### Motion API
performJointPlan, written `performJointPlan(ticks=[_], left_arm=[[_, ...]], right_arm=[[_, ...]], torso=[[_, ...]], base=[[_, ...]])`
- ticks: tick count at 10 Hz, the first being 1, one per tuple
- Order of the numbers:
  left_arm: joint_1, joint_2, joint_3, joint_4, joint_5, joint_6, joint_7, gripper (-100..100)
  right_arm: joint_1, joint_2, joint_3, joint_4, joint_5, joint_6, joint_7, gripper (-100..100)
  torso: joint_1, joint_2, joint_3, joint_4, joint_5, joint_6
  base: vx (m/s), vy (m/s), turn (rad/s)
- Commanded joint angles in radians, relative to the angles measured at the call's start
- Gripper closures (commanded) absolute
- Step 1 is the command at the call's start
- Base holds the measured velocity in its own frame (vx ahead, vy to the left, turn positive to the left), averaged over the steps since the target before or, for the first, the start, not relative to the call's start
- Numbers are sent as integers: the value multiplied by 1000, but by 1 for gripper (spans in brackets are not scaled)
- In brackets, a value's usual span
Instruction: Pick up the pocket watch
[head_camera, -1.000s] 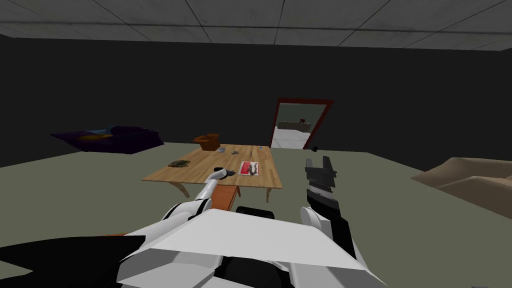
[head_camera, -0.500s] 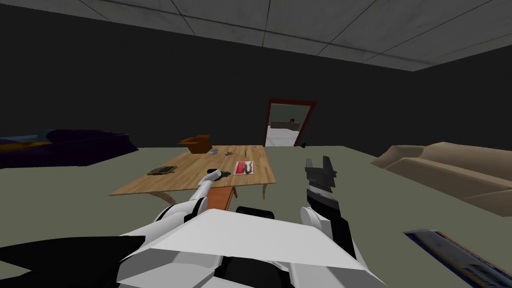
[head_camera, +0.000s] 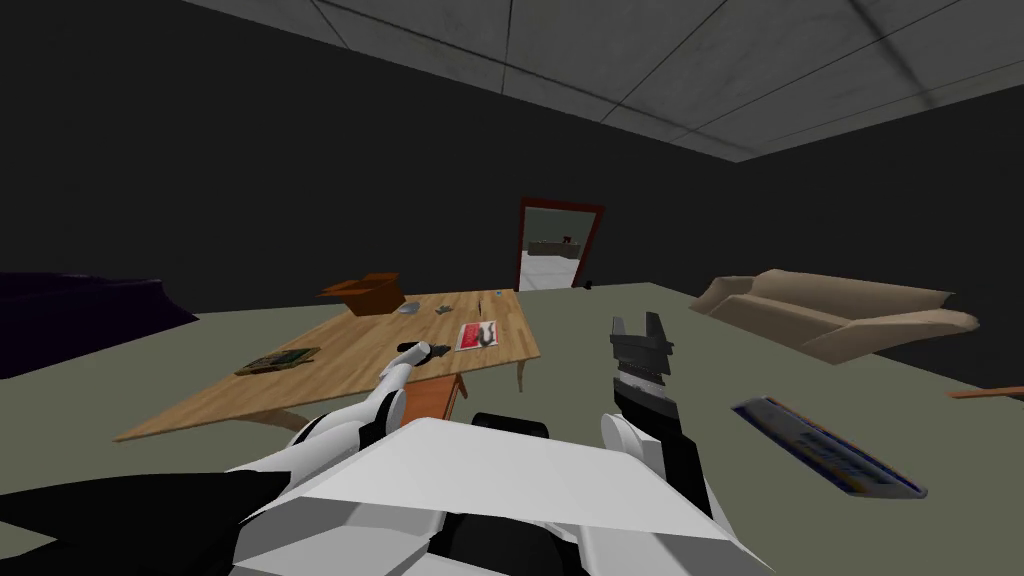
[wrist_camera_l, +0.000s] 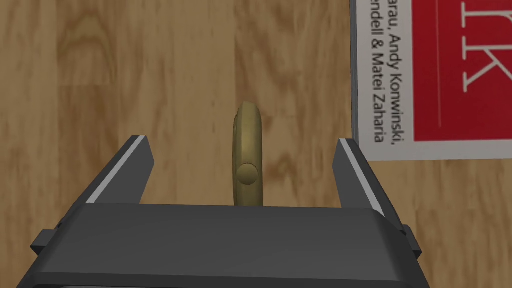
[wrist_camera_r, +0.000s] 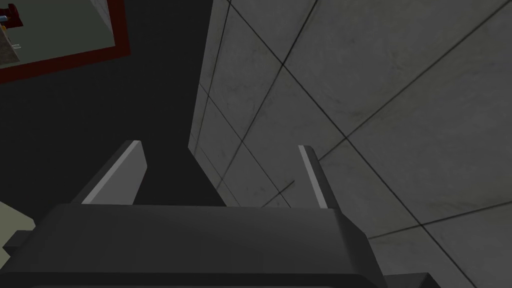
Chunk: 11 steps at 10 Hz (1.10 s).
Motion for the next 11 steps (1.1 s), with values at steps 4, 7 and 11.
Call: performJointPlan(ticks=[4, 7, 11], left_arm=[[-2, 63, 90, 91, 49, -37, -44, -100], [-3, 66, 88, 82, 52, -33, -46, 100], [-3, 67, 88, 82, 52, -34, -45, 0]], right_arm=[[0, 0, 0, 0, 0, 0, 0, 0], [0, 0, 0, 0, 0, 0, 0, 0], [0, 0, 0, 0, 0, 0, 0, 0]], torso=[[-1, 1, 1, 0, 0, 0], [1, -2, -1, 0, 0, 0], [1, -3, -2, -1, 1, 1]], base=[[-46, -27, -249], [-2, -2, 4], [0, 0, 0]])
